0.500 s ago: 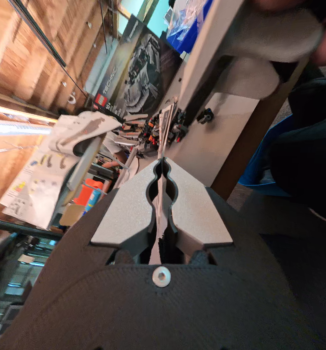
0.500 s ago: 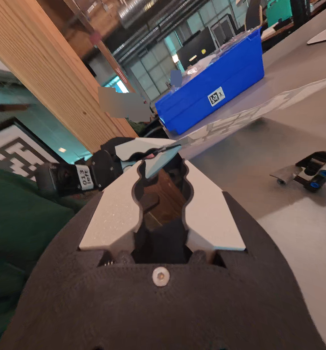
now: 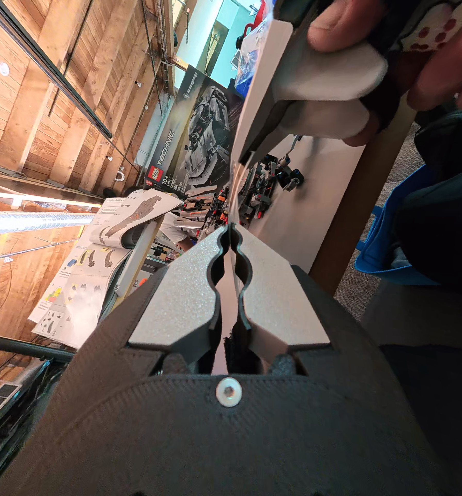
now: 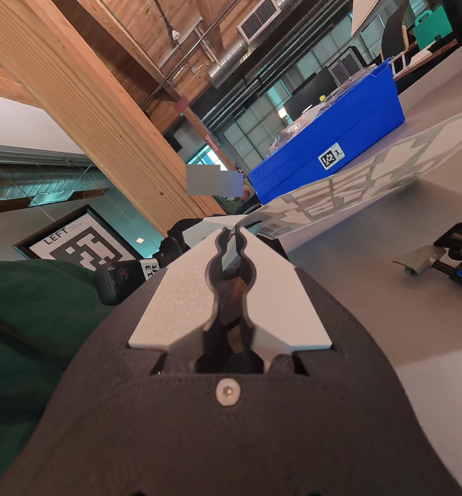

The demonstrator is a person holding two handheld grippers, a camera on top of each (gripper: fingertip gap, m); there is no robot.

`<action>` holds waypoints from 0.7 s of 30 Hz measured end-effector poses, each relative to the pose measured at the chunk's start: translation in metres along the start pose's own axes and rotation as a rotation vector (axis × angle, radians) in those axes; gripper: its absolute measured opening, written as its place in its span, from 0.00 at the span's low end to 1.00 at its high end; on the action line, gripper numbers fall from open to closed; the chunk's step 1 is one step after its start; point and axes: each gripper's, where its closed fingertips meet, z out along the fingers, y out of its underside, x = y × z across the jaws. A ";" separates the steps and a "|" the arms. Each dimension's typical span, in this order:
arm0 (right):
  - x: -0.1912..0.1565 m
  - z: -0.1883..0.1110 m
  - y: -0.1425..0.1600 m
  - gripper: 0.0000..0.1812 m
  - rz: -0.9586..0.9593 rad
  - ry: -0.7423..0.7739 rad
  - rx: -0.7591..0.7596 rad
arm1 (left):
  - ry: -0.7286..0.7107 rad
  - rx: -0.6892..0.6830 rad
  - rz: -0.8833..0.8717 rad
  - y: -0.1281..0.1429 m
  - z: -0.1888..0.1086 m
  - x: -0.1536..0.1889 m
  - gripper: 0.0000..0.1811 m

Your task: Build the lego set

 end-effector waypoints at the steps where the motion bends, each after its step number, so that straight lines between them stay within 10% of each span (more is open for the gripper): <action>1: -0.001 0.000 0.000 0.01 0.000 -0.010 0.002 | -0.002 0.005 -0.003 -0.001 0.000 -0.001 0.00; 21: -0.006 -0.004 -0.003 0.00 -0.068 -0.042 -0.018 | 0.126 0.048 -0.062 -0.008 0.003 0.012 0.00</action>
